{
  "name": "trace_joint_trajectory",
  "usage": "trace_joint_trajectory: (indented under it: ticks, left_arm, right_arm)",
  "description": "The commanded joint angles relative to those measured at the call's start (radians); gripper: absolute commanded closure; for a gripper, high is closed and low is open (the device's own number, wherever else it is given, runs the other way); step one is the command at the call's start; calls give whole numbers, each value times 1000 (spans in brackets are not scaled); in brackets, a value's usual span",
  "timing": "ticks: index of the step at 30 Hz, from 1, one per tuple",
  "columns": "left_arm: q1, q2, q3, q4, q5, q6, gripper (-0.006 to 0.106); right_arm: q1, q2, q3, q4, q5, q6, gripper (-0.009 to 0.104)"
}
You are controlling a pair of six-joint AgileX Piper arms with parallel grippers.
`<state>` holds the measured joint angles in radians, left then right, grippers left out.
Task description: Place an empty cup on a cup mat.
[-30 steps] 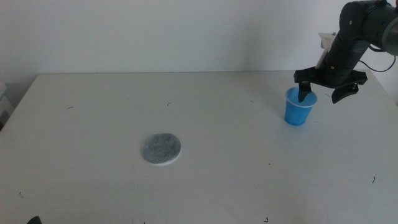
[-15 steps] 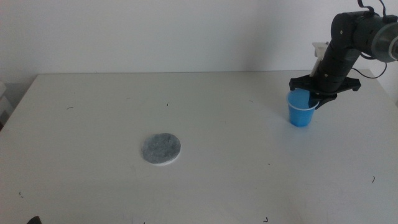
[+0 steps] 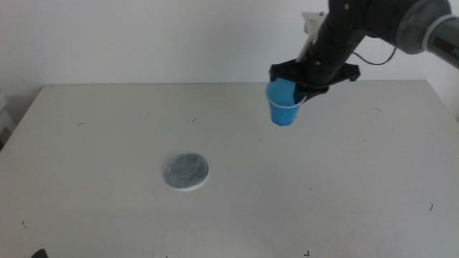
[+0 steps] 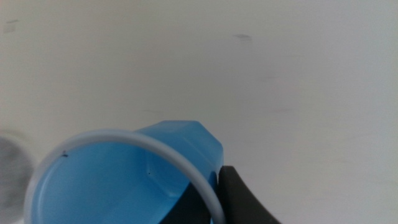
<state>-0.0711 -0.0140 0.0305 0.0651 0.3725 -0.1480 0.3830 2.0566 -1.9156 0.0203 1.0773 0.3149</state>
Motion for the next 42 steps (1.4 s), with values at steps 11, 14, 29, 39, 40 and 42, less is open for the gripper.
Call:
trace_joint_trajectory:
  ticks: [11, 14, 29, 39, 40, 42]
  left_arm:
    - [1, -5, -6, 0, -67, -11, -5]
    - [1, -5, -6, 0, -67, -11, -5]
    - [1, -5, -6, 0, -67, -11, -5]
    - [1, -5, -6, 0, -67, -11, -5]
    - [1, -5, -6, 0, -67, -11, -5]
    - [1, -5, -6, 0, -67, -11, -5]
  right_arm:
    - [234, 82, -233, 20, -11, 94, 96]
    - [271, 126, -280, 20, 4, 100, 96]
    - [358, 237, -298, 15, -47, 119, 96]
    - [369, 240, -298, -33, -47, 121, 91]
    - [369, 240, -298, -32, -47, 121, 89]
    - [369, 240, -298, -28, -48, 121, 79]
